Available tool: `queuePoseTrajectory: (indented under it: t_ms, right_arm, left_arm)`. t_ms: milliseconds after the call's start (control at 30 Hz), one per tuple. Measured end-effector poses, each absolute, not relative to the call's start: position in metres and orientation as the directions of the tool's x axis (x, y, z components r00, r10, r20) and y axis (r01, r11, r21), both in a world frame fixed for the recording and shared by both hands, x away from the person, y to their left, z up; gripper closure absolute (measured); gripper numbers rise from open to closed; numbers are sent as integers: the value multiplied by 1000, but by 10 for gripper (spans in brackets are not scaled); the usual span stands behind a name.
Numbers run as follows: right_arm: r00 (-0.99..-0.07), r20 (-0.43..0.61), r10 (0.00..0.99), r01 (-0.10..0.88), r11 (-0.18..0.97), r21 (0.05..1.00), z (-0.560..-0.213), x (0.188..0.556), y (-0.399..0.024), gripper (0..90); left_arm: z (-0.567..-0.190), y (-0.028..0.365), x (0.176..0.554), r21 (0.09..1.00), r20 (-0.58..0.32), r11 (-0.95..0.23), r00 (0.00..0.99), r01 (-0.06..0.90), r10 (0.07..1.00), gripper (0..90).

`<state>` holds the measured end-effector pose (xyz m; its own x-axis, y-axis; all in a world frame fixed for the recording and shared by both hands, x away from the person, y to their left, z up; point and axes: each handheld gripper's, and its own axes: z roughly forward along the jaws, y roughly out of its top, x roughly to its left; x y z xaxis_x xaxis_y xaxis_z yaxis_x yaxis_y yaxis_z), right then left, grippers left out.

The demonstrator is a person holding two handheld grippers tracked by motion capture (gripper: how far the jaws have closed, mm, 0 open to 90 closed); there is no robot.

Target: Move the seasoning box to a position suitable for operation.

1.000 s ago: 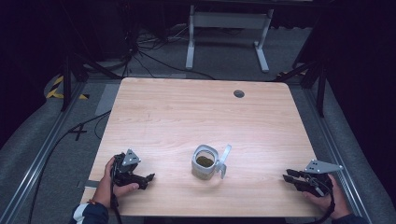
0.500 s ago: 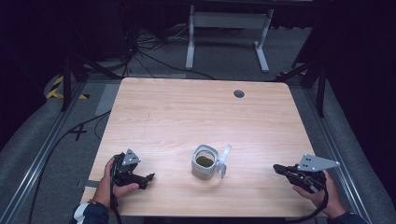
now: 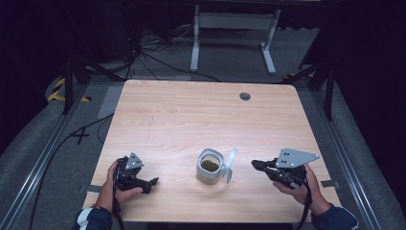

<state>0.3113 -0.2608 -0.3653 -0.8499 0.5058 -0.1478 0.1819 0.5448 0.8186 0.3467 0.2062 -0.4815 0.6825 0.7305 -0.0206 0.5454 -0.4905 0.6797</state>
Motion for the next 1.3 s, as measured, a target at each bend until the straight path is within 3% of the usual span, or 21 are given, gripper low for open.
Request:
queuePoseTrajectory:
  t_ms: [1300]
  right_arm:
    - [-900,-162,404,108,568,816,-362,325,-195,898]
  left_arm:
    - [-482,206,347,680,-23,-489,682,546,731,5]
